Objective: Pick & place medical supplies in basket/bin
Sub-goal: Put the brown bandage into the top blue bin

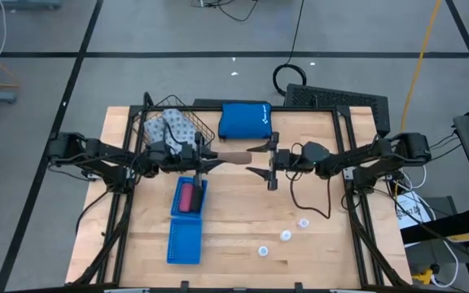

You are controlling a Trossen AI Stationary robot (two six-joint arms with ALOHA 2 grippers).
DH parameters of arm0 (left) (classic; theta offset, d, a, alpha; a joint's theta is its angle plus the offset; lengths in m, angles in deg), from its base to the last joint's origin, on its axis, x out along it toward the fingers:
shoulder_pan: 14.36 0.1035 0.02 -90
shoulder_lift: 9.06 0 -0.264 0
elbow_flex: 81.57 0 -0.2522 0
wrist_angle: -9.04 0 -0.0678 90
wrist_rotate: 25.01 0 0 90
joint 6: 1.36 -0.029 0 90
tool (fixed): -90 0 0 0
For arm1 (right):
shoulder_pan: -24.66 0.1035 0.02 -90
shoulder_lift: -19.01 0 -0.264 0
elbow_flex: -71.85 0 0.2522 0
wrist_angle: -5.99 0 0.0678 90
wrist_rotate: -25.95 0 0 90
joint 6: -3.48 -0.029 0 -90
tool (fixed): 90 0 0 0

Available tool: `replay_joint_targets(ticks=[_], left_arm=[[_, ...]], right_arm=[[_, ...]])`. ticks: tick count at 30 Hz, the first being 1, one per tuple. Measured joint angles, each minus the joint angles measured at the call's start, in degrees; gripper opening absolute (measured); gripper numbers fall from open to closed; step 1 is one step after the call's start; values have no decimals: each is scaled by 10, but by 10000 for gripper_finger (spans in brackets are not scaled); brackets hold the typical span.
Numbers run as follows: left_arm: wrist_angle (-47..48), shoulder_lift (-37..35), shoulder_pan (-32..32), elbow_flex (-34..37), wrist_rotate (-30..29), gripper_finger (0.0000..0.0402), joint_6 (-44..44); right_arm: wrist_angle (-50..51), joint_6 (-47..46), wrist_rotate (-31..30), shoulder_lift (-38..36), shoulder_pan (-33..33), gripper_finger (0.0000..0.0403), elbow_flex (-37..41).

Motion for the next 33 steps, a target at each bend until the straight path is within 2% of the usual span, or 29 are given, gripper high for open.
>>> replay_joint_targets(ticks=[4, 15, 21, 24, 26, 33], left_arm=[[1, 0, 0, 0, 4, 47, -1], [3, 0, 0, 0, 5, 49, 4], [31, -6, -4, 0, -38, 93, 66], [135, -37, -9, -21, -42, 124, 68], [253, -67, -14, -53, -53, 142, 52], [726, -99, -27, -260, -122, 184, 40]], right_arm=[[16, 0, -2, 0, 0, 222, 0], [24, 1, -3, -1, -1, 86, 0], [60, -8, -7, -3, -1, 39, 0], [83, -12, -4, -8, -1, 26, 0], [85, -10, -2, -9, -2, 26, 0], [109, -5, -2, -17, -5, 26, 0]])
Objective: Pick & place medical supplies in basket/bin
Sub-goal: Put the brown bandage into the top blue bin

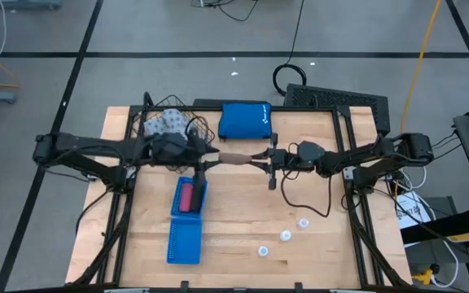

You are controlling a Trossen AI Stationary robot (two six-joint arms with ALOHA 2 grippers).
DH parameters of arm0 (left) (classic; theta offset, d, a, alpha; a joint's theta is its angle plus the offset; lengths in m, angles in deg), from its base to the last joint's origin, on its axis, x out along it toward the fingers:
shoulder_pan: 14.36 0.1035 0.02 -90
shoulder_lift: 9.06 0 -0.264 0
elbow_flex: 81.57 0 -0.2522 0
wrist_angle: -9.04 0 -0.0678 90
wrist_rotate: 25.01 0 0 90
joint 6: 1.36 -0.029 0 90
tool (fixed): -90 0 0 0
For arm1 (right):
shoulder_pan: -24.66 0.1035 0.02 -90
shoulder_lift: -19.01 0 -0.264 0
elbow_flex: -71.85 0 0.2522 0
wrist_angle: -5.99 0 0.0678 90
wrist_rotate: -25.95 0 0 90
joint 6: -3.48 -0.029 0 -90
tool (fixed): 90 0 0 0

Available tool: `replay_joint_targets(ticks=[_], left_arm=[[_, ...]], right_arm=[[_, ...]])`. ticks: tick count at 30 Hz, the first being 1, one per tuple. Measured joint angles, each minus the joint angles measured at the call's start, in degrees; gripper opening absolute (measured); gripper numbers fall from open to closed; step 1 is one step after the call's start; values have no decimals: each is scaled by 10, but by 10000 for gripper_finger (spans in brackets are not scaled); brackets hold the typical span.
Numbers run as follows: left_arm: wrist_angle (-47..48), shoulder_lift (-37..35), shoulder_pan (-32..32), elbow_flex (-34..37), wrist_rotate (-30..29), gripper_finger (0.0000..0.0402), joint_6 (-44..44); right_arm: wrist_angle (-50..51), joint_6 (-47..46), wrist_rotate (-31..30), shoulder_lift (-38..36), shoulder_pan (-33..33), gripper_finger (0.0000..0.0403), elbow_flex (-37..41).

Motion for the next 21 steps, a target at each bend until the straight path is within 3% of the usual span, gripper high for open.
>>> replay_joint_targets(ticks=[4, 10, 16, 21], left_arm=[[194, 43, 8, -154, -10, 192, -2], [437, 174, 14, -363, -15, 193, -37], [554, 304, 14, -507, 4, 194, -71], [608, 373, 12, -584, 6, 195, -73]], right_arm=[[25, 1, 7, 0, -4, 26, 1], [32, -1, 3, 0, -7, 27, 1], [41, -9, 4, 0, -7, 26, 1], [49, -9, 3, 0, -7, 28, 1]])
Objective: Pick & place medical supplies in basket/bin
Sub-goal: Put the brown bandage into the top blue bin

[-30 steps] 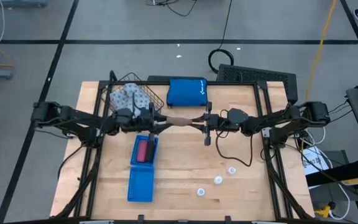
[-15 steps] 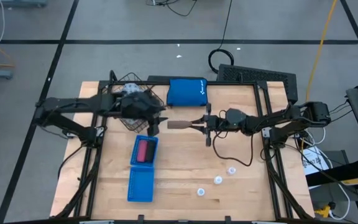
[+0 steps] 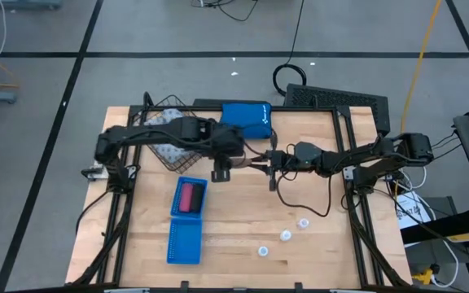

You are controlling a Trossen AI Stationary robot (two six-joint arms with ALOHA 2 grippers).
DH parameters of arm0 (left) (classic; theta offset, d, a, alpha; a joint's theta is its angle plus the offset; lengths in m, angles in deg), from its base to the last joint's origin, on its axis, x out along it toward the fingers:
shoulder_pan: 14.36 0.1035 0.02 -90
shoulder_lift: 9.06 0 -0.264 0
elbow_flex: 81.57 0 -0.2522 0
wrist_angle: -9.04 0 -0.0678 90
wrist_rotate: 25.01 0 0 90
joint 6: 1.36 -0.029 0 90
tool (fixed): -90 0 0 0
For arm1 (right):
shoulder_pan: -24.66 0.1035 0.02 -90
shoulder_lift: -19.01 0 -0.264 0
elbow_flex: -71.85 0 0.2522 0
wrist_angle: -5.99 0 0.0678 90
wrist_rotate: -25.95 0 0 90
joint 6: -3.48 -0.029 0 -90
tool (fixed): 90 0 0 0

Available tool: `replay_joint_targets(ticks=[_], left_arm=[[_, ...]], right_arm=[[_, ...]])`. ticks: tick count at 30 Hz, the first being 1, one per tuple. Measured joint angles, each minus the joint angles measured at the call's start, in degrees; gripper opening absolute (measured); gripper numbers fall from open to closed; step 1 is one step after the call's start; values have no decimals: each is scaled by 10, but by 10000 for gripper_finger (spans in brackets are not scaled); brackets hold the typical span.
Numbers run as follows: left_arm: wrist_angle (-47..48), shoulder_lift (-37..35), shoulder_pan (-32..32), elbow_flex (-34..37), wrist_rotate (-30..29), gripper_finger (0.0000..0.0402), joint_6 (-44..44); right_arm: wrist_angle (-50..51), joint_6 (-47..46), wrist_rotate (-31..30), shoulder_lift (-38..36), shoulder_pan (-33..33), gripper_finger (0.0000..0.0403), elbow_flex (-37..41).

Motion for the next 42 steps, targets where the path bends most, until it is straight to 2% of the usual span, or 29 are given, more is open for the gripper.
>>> replay_joint_targets(ticks=[7, 12, 16, 21, 34, 42], left_arm=[[-4, 25, 0, -21, 63, 232, -10], [-16, 25, 0, -20, 68, 263, -1], [-29, 31, 4, -5, 68, 270, 1], [-31, 42, 10, 10, 70, 252, 4], [-39, 43, 12, 14, 66, 171, 2], [-41, 43, 12, 14, 63, 135, 8]], right_arm=[[-5, 1, 0, 0, 0, 29, 0], [-5, 1, 0, 0, 0, 30, 0], [-5, 1, 0, 0, 0, 31, 0], [-2, 0, 0, 0, 0, 31, 0], [-2, 0, -1, 0, 0, 31, 0], [-2, 0, -1, 0, 0, 32, 0]])
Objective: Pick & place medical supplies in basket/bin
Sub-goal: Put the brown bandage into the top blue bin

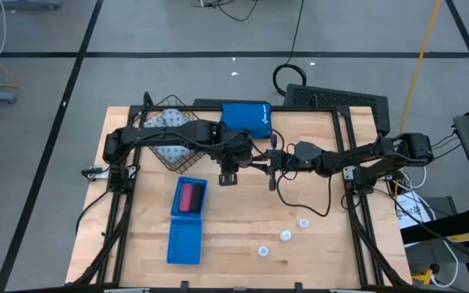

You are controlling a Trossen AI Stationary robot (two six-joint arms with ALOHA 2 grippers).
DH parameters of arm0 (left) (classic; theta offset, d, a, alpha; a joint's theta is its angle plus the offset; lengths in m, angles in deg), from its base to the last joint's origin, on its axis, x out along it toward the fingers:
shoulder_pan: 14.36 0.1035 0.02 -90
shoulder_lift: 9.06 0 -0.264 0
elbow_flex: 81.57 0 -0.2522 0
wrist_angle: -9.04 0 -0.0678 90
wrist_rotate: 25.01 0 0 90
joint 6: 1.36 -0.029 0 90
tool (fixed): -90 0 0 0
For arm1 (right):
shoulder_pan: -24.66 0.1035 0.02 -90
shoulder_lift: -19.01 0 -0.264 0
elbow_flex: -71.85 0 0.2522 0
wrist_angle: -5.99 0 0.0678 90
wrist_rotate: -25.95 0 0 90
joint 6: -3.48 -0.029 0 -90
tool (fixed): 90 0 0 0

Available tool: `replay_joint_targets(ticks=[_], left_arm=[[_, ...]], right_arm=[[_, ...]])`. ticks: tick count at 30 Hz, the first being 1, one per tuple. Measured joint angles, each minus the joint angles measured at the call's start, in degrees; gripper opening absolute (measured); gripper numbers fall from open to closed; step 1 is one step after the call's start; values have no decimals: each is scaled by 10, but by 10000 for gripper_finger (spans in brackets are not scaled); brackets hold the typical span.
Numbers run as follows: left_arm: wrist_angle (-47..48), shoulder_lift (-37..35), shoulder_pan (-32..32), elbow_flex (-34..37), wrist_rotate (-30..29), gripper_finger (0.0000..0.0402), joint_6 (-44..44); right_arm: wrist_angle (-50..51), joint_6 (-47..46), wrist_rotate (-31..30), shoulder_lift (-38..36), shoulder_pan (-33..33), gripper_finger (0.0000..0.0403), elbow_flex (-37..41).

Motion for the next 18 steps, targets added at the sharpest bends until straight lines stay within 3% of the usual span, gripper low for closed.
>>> replay_joint_targets(ticks=[5, 9, 15, 18], left_arm=[[3, -1, 3, 0, -8, 109, 22], [20, -11, 1, -1, -27, 77, 112], [59, -54, -43, 18, -115, 65, 264], [69, -92, -82, 63, -168, 64, 373]], right_arm=[[0, -1, -4, 0, 0, 47, 0], [28, 0, -33, -29, 0, 85, 0], [166, 3, -98, -119, 2, 144, 0], [229, 2, -119, -165, 0, 162, 0]])
